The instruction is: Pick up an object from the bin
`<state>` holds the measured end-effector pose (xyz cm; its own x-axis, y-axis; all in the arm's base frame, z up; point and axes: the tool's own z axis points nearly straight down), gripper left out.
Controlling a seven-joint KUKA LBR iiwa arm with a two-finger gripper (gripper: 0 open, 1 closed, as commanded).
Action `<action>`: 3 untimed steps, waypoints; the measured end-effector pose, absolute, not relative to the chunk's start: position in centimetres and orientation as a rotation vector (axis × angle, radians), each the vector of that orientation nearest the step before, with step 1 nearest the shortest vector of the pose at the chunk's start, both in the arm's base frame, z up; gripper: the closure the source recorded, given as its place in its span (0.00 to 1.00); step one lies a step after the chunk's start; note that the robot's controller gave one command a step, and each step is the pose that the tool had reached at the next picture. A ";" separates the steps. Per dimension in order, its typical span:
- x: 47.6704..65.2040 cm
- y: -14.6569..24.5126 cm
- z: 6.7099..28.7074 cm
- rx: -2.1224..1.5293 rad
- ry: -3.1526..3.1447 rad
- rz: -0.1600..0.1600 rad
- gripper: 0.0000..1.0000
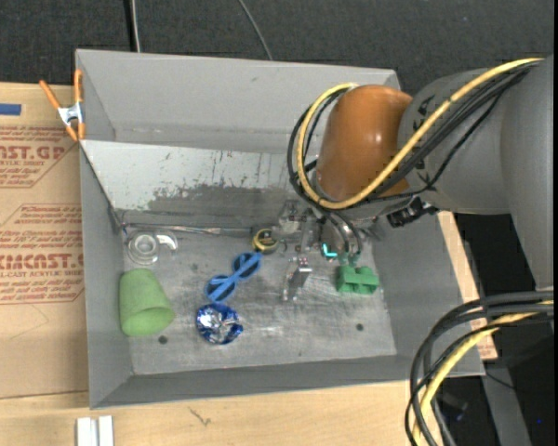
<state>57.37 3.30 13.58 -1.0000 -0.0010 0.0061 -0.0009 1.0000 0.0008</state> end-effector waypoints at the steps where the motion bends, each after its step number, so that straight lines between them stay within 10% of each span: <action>1: 53.0 6.9 7.6 -0.004 -3.163 -0.001 0.00; 2: 49.4 13.9 7.6 0.346 -3.146 -0.003 0.00; 3: 49.8 14.0 7.8 0.345 -3.160 -0.010 1.00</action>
Offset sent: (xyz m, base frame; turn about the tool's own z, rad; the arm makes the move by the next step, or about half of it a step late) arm -0.0481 0.0352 -0.0634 0.0014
